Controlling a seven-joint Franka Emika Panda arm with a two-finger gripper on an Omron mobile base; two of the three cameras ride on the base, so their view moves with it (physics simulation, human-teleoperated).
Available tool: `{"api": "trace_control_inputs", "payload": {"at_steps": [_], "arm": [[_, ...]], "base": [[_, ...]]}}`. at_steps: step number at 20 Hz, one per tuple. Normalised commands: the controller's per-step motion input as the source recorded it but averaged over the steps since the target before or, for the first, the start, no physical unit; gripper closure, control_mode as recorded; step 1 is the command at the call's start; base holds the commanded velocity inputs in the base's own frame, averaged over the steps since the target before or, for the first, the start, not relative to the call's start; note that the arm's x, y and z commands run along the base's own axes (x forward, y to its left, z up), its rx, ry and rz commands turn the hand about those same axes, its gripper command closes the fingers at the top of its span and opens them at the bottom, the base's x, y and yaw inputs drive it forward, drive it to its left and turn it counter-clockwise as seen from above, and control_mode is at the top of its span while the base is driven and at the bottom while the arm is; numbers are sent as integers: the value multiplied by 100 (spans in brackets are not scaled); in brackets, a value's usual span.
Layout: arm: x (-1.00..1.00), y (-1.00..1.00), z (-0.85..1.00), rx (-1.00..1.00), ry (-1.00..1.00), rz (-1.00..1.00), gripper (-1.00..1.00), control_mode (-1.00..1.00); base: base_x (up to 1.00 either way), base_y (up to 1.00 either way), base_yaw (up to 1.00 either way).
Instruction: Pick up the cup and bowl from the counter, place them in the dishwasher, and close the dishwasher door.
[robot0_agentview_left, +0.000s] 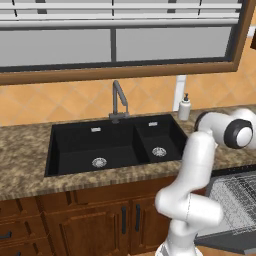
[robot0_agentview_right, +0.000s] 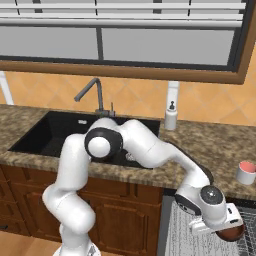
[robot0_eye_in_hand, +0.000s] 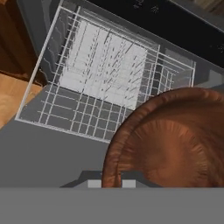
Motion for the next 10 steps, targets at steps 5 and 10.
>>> {"api": "trace_control_inputs", "payload": {"at_steps": [5, 10], "arm": [[41, -21, -46, 10, 2, -6, 100, -100], [47, 8, -24, 11, 3, -2, 100, -100]], "base": [[0, 0, 0], [0, 0, 0]]}}
